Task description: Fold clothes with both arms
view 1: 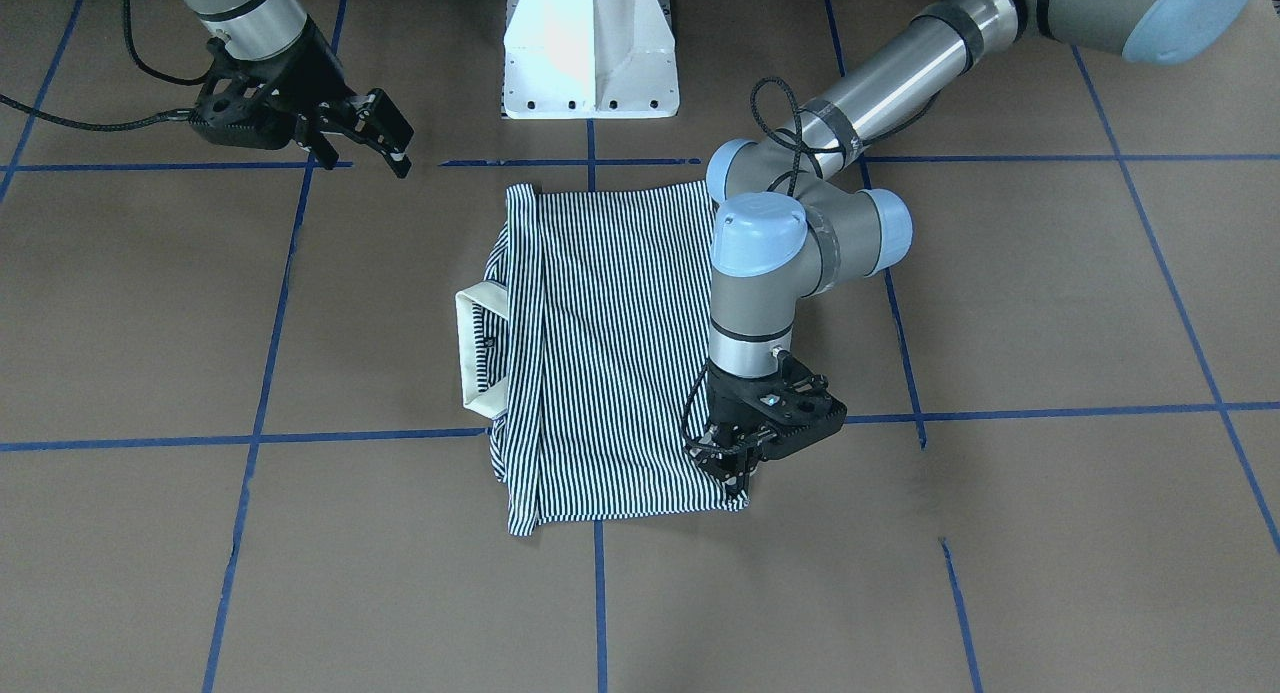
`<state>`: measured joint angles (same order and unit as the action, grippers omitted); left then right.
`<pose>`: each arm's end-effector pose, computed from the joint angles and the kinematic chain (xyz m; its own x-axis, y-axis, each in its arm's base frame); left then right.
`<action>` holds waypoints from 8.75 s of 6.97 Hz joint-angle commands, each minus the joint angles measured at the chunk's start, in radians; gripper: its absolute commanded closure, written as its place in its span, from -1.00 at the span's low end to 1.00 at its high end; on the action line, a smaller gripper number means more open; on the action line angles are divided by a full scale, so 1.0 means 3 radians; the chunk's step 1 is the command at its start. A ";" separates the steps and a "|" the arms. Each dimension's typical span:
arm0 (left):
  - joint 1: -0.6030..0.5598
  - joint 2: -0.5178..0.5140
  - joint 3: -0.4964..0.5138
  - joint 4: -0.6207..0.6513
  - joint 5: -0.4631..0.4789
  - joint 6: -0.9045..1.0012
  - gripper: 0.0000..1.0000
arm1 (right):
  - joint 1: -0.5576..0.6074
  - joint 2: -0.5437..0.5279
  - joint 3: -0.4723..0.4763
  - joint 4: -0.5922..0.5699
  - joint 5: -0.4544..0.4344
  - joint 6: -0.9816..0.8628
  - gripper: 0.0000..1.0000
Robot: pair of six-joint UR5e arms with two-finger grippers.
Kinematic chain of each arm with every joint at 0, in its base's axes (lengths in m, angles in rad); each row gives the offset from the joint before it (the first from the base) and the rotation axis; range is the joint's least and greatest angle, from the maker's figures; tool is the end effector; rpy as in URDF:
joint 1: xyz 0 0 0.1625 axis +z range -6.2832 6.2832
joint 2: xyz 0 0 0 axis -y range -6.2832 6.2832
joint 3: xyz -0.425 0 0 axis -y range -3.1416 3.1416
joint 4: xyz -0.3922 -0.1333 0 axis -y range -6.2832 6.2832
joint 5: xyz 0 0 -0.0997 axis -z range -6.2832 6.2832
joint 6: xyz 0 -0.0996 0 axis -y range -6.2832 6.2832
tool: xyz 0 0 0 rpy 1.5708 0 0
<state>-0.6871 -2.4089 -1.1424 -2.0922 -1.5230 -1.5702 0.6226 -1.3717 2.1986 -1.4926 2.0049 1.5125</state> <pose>0.5425 -0.6237 0.2699 0.4619 -0.3782 -0.8023 0.6629 0.7481 0.0290 -0.3385 -0.3555 0.2679 0.5160 0.3054 0.8003 -0.2307 0.9493 -0.2135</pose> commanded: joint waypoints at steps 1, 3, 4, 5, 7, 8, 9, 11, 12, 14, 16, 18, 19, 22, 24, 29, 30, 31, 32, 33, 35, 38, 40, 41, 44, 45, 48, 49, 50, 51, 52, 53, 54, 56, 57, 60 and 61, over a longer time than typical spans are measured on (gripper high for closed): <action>-0.0031 -0.0059 0.0309 -0.0296 0.0187 0.0196 -0.71 | -0.0010 0.0006 -0.0012 0.0000 -0.0010 0.0000 -1.00; -0.0168 -0.0070 0.0346 -0.0297 0.0163 0.0564 -1.00 | -0.0025 0.0027 -0.0022 -0.0005 -0.0097 -0.0020 -1.00; -0.0306 -0.0060 0.0316 -0.0282 -0.0116 0.0824 -1.00 | -0.0025 0.0153 -0.0118 -0.0030 -0.0168 -0.0046 -1.00; -0.0358 -0.0039 0.0235 -0.0246 -0.0564 0.0877 -1.00 | -0.0030 0.0306 -0.0306 -0.0041 -0.0194 -0.0157 -1.00; -0.0363 0.0347 -0.0513 0.0104 -0.0843 0.0923 -1.00 | -0.0040 0.0502 -0.0573 -0.0056 -0.0230 -0.0627 -1.00; -0.0363 0.0557 -0.1049 0.0481 -0.0900 0.1045 -1.00 | -0.0116 0.0710 -0.0686 -0.0254 -0.0235 -0.0781 -1.00; -0.0358 0.0787 -0.1551 0.0794 -0.0916 0.1071 -1.00 | -0.0234 0.1041 -0.0798 -0.0681 -0.0301 -0.0899 -1.00; -0.0323 0.0932 -0.2111 0.1210 -0.1017 0.1072 -1.00 | -0.0576 0.1345 -0.1125 -0.0838 -0.0765 -0.0921 -1.00; -0.0317 0.0938 -0.2174 0.1231 -0.1099 0.1072 -1.00 | -0.0699 0.1528 -0.1309 -0.1036 -0.0787 -0.0915 -1.00; -0.0302 0.1065 -0.2195 0.1196 -0.1110 0.1072 -1.00 | -0.0858 0.1825 -0.1676 -0.1135 -0.0777 -0.0926 -1.00; -0.0267 0.1070 -0.2185 0.1191 -0.1105 0.1072 -1.00 | -0.0904 0.1893 -0.1924 -0.1150 -0.0772 -0.0936 -1.00; -0.0241 0.1071 -0.2180 0.1186 -0.1095 0.1067 -1.00 | -0.0961 0.1923 -0.1934 -0.1359 -0.0747 -0.0981 -1.00; -0.0241 0.1071 -0.2175 0.1181 -0.1095 0.1067 -1.00 | -0.0961 0.1924 -0.1914 -0.1466 -0.0742 -0.1058 -1.00; -0.0241 0.1065 -0.2175 0.1176 -0.1095 0.1056 -1.00 | -0.0986 0.1893 -0.1955 -0.1473 -0.0747 -0.1140 -1.00; -0.0236 0.1055 -0.2169 0.1165 -0.1095 0.1046 -1.00 | -0.0981 0.1863 -0.1955 -0.1528 -0.0772 -0.1181 -1.00; -0.0215 0.1030 -0.2159 0.1099 -0.1105 0.1026 -1.00 | -0.0885 0.1781 -0.1828 -0.2053 -0.0803 -0.1456 -1.00; -0.0200 0.1030 -0.2149 0.1094 -0.1105 0.1026 -1.00 | -0.0803 0.1639 -0.1645 -0.2157 -0.0808 -0.1564 -1.00; -0.0190 0.1030 -0.2139 0.1033 -0.1105 0.1026 -1.00 | -0.0802 0.1389 -0.1521 -0.2148 -0.0874 -0.1585 -1.00; -0.0190 0.1035 -0.2134 0.1027 -0.1105 0.1026 -1.00 | -0.0792 0.1367 -0.1419 -0.2143 -0.0905 -0.1611 -1.00; -0.0190 0.1030 -0.2144 0.1027 -0.1105 0.1031 -1.00 | -0.0711 0.1452 -0.1322 -0.2107 -0.0895 -0.1682 -1.00; -0.0190 0.1040 -0.2164 0.1032 -0.1110 0.1056 -1.00 | -0.0537 0.1850 -0.1584 -0.1869 -0.0900 -0.1963 -1.00; -0.0190 0.1050 -0.2180 0.1037 -0.1121 0.1061 -1.00 | -0.0582 0.2088 -0.2261 -0.1411 -0.0885 -0.1964 -1.00; -0.0190 0.1045 -0.2185 0.1037 -0.1121 0.1061 -1.00 | -0.0634 0.2006 -0.2257 -0.1462 -0.0859 -0.1964 -1.00; -0.0190 0.1040 -0.2185 0.1037 -0.1121 0.1056 -1.00 | -0.0644 0.2021 -0.2262 -0.1543 -0.0854 -0.1969 -1.00; -0.0190 0.1040 -0.2185 0.1037 -0.1121 0.1056 -1.00 | -0.0654 0.1965 -0.2262 -0.1549 -0.0854 -0.1969 -1.00; -0.0190 0.1040 -0.2185 0.1032 -0.1115 0.1056 -1.00 | -0.0649 0.1939 -0.2262 -0.1554 -0.0864 -0.1974 -1.00; -0.0190 0.1040 -0.2180 0.1032 -0.1115 0.1056 -1.00 | -0.0456 0.1924 -0.2135 -0.1717 -0.0844 -0.2045 -1.00; -0.0190 0.1035 -0.2169 0.1032 -0.1115 0.1051 -1.00 | -0.0363 0.1615 -0.1800 -0.1779 -0.0849 -0.2157 -1.00; -0.0190 0.1030 -0.2174 0.1032 -0.1115 0.1041 -1.00 | -0.0347 0.1202 -0.1467 -0.1769 -0.0889 -0.2173 -1.00; -0.0190 0.1035 -0.2180 0.1032 -0.1115 0.1051 -1.00 | -0.0190 0.1213 -0.1368 -0.1784 -0.0844 -0.2264 -1.00; -0.0190 0.1040 -0.2185 0.1037 -0.1115 0.1061 -1.00 | -0.0077 0.1370 -0.1397 -0.1739 -0.0808 -0.2372 -1.00; -0.0190 0.1030 -0.2200 0.1042 -0.1126 0.1061 -1.00 | 0.0020 0.1670 -0.1681 -0.1526 -0.0808 -0.2368 -1.00; -0.0210 0.1035 -0.2230 0.1048 -0.1181 0.1061 -1.00 | 0.0056 0.2078 -0.2362 -0.1088 -0.0808 -0.2342 -1.00; -0.0235 0.1050 -0.2241 0.1058 -0.1187 0.1072 -1.00 | 0.0098 0.2440 -0.2997 -0.0666 -0.0813 -0.2332 -1.00; -0.0261 0.1060 -0.2241 0.1063 -0.1197 0.1072 -1.00 | 0.0088 0.2541 -0.3210 -0.0589 -0.0818 -0.2317 -1.00; -0.0388 0.1243 -0.2393 0.1088 -0.1248 0.1351 -1.00 | -0.0045 0.2619 -0.3453 -0.0552 -0.0833 -0.2352 -1.00; -0.0440 0.1260 -0.2404 0.1139 -0.1279 0.1419 -1.00 | -0.0061 0.2609 -0.3458 -0.0573 -0.0828 -0.2362 -1.00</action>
<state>-0.8000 -2.0487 -1.8488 -1.7640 -1.8989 -1.1794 0.6147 -0.5866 1.1691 -1.6603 1.7561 0.8068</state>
